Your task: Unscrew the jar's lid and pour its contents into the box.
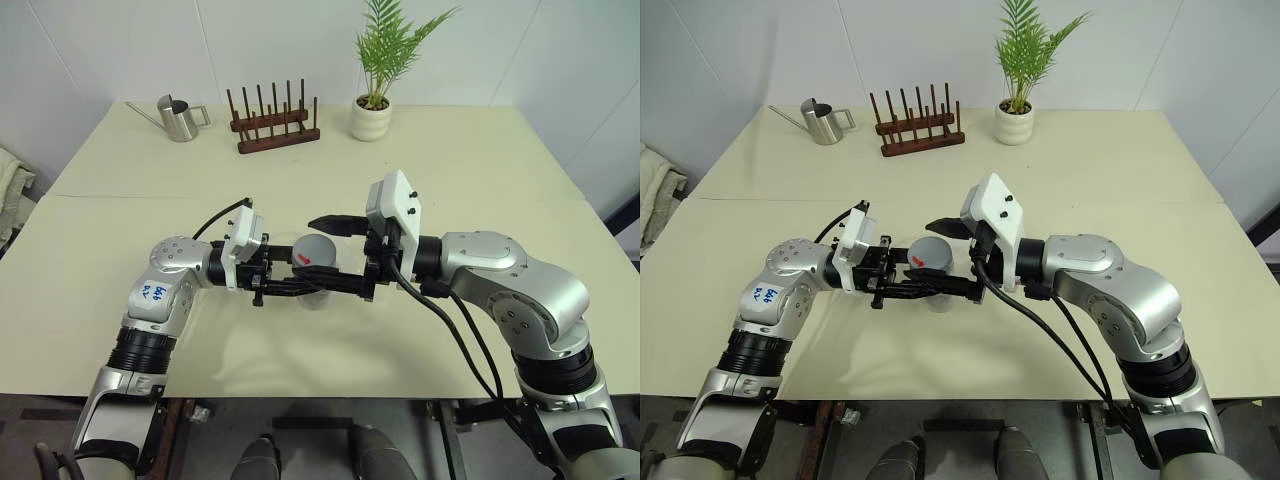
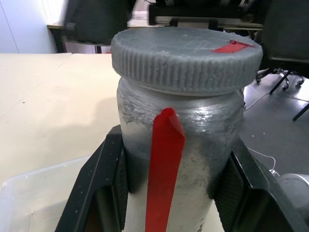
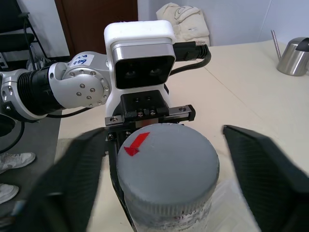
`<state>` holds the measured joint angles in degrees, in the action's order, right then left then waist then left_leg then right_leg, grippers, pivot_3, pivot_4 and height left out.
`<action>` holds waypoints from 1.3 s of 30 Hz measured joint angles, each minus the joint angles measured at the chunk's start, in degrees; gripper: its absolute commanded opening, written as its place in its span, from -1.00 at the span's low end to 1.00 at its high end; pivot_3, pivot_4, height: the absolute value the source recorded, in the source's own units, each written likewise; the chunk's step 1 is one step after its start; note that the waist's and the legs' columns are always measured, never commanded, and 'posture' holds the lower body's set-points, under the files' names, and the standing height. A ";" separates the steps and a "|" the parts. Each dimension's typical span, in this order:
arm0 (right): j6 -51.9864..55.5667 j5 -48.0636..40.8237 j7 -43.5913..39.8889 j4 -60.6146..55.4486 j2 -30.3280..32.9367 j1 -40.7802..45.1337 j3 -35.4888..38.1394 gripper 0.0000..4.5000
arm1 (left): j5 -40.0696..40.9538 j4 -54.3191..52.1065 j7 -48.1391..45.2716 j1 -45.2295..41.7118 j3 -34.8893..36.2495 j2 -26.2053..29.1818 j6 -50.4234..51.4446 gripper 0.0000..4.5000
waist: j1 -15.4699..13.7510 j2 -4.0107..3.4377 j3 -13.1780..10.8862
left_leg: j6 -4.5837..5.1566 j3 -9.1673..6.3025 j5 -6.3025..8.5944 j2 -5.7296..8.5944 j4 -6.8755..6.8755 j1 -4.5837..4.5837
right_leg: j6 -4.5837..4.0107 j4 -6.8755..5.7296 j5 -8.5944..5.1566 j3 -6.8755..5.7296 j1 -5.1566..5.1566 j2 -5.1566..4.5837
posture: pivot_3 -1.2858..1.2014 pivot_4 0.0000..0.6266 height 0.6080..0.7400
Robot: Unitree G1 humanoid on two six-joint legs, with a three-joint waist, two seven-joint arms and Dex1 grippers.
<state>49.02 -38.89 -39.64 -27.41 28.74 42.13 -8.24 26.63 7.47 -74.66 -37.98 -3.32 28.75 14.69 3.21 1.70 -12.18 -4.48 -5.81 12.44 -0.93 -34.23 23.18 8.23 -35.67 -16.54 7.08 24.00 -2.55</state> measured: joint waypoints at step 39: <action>0.42 0.74 -0.84 0.05 0.86 0.00 -0.32 0.27 | -0.13 0.23 0.12 -0.01 0.00 -0.67 -0.53 -0.17 | 0.00 0.00 0.00 | 0.00 0.00 0.00 0.00 0.00 0.00 | 0.00 0.00 0.00 0.00 0.00 0.00 | 0.03 -0.52 1.00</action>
<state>49.44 -38.15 -40.48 -27.36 29.60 42.14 -8.56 26.50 7.70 -74.54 -37.98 -3.32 28.08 14.16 3.21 1.70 -12.18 -4.48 -5.82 12.44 -0.93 -34.23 23.18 8.23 -35.67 -16.54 7.08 24.00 -2.55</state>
